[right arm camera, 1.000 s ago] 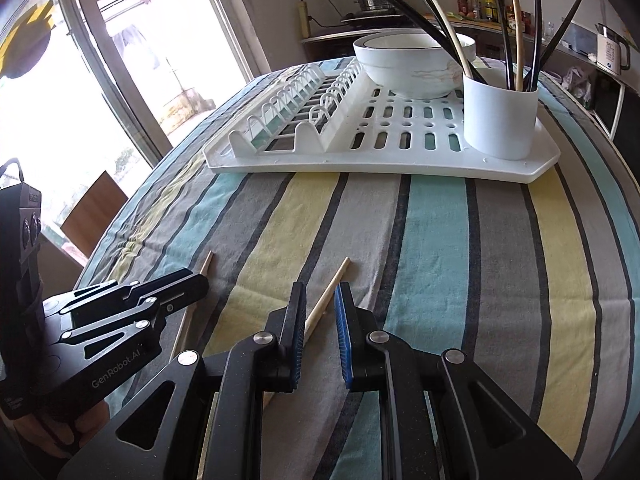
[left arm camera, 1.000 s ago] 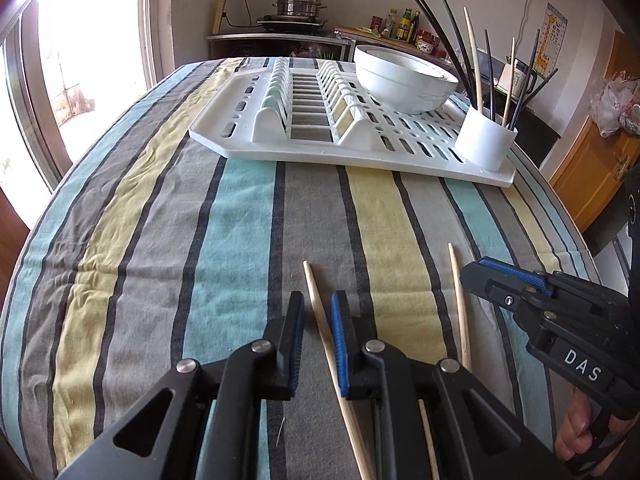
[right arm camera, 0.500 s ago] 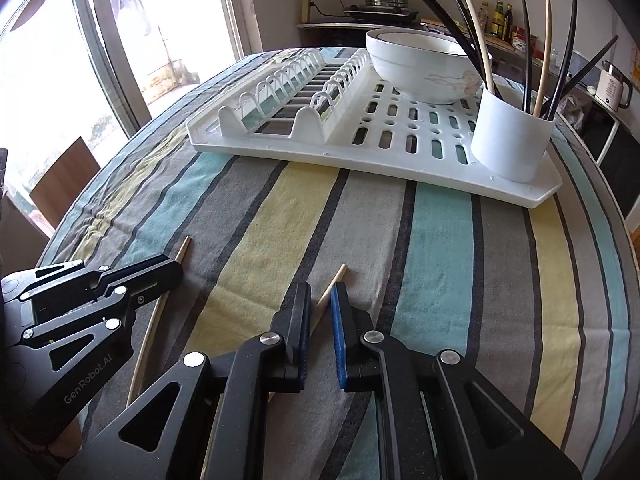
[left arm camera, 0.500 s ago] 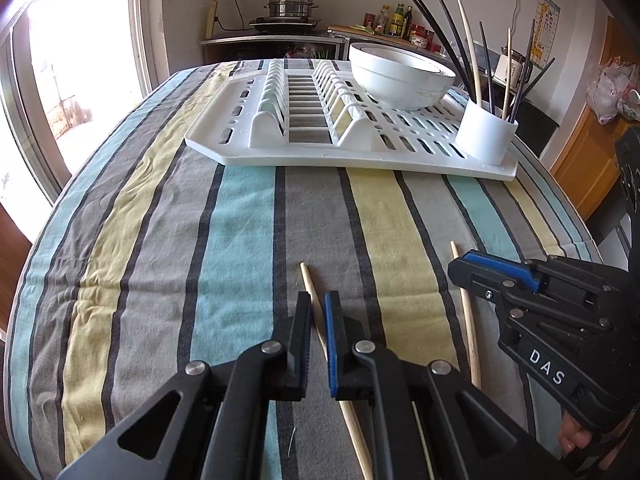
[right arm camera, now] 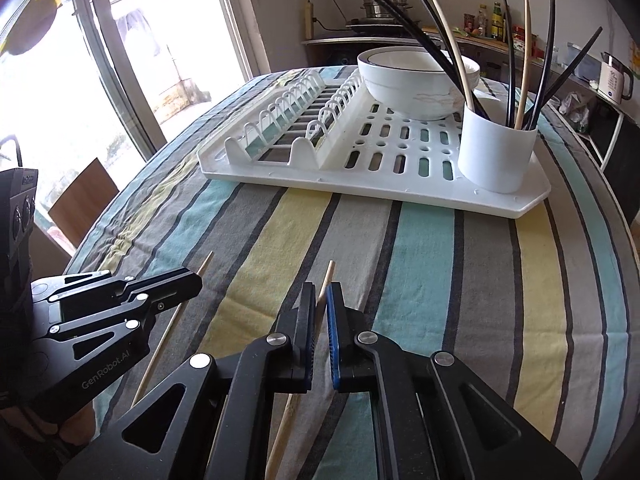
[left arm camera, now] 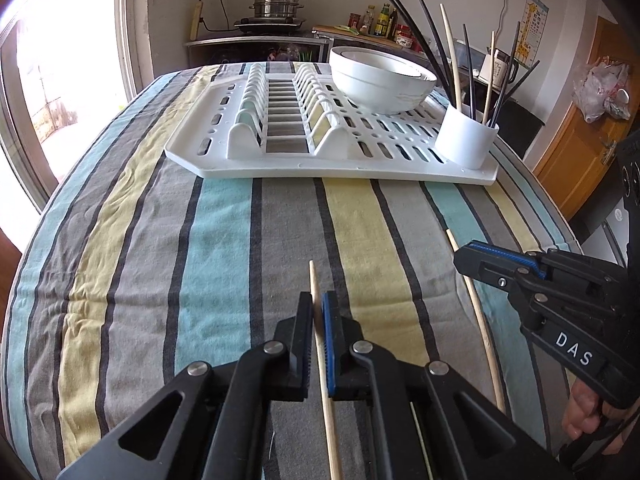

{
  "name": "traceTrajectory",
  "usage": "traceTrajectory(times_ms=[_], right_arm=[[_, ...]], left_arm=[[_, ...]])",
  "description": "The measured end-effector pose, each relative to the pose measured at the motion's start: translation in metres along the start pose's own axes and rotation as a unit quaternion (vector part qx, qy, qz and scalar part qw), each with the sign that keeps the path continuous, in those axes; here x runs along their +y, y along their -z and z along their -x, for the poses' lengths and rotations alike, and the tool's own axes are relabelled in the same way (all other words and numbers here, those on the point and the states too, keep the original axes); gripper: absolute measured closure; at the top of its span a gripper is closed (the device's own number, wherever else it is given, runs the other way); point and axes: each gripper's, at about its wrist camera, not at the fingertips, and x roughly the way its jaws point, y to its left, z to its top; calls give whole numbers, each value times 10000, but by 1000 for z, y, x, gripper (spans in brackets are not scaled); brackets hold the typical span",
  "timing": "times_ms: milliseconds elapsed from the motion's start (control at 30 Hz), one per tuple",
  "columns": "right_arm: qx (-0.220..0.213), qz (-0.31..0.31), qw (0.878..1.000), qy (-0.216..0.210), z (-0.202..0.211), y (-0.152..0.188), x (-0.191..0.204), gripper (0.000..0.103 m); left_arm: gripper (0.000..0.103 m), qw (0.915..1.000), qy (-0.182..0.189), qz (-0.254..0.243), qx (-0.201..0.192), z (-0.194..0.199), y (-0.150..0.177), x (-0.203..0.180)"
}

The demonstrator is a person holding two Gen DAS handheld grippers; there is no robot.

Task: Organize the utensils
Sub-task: 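Lower the left tool onto a wooden chopstick and close it while the right tool grasps another, then lift the left tool's wooden chopstick toward the white cup while the right tool carries its own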

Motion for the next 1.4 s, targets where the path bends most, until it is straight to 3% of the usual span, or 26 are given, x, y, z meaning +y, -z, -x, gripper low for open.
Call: traceTrajectory(times_ms=[600,1033,1167,1400], right_arm=[[-1043,-142,9943,-139,78,-24,-30,101],[393,-568,9974,187,-14,-12,-51,98],[557,-594,9963,284,-27,-13,-50,90],[632,-293,9949,729,-33,-15,-36,90]], left_arm=[[98,9949,476,-227,-859,59,-50,-30],[98,9977,389,-79,-552,42,-49,-22],[98,9976,385,-79,-578,44,-48,-20],[98,9974,437,-57,-567,42,-47,-16]])
